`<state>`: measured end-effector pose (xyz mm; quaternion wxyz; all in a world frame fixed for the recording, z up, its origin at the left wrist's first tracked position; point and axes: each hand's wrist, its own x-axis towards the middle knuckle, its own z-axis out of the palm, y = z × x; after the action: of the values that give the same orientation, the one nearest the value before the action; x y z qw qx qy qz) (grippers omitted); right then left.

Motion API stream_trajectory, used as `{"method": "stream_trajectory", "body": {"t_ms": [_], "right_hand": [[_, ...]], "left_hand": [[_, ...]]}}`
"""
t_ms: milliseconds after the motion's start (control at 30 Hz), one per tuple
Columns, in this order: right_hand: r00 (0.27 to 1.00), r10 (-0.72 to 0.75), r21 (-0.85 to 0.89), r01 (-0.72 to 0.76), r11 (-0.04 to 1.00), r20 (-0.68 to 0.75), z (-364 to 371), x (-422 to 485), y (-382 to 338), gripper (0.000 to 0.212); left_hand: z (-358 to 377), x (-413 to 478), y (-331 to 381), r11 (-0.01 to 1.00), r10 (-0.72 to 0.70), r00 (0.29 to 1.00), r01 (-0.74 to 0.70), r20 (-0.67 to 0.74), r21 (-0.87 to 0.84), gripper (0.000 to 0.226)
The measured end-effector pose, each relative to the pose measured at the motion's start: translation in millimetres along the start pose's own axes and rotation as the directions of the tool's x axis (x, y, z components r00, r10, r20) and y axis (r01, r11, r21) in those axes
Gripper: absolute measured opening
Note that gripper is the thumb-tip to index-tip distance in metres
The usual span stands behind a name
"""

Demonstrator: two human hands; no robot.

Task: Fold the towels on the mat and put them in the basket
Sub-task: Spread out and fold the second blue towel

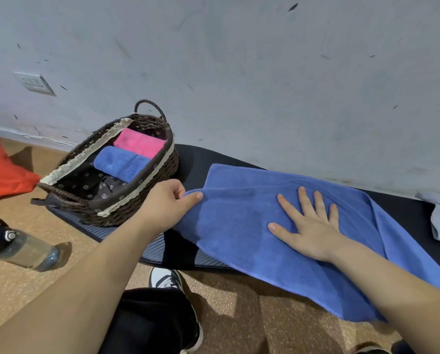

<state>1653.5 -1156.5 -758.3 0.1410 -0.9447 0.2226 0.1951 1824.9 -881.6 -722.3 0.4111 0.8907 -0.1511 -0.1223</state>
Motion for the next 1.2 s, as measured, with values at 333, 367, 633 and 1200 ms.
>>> {"method": "stream_trajectory", "body": {"t_ms": [333, 367, 633, 1200], "right_hand": [[0.999, -0.013, 0.024, 0.012, 1.000, 0.040, -10, -5, 2, 0.088], [0.998, 0.006, 0.018, -0.007, 1.000, 0.056, -13, -7, 3, 0.089], [0.966, 0.186, 0.007, -0.190, 0.982, 0.182, -22, -18, 15, 0.092], [0.996, -0.086, 0.118, 0.083, 0.990, 0.019, -12, -14, -5, 0.084]], "left_hand": [[10, 14, 6, 0.855, 0.154, 0.988, -0.139, 0.010, 0.499, 0.018], [20, 16, 16, 0.864, 0.236, 0.972, -0.218, 0.019, 0.455, 0.020], [106, 50, 66, 0.672, -0.060, 0.920, -0.250, 0.388, 0.697, 0.085], [67, 63, 2, 0.651, 0.161, 0.940, -0.329, 0.299, 0.684, 0.079]]}}
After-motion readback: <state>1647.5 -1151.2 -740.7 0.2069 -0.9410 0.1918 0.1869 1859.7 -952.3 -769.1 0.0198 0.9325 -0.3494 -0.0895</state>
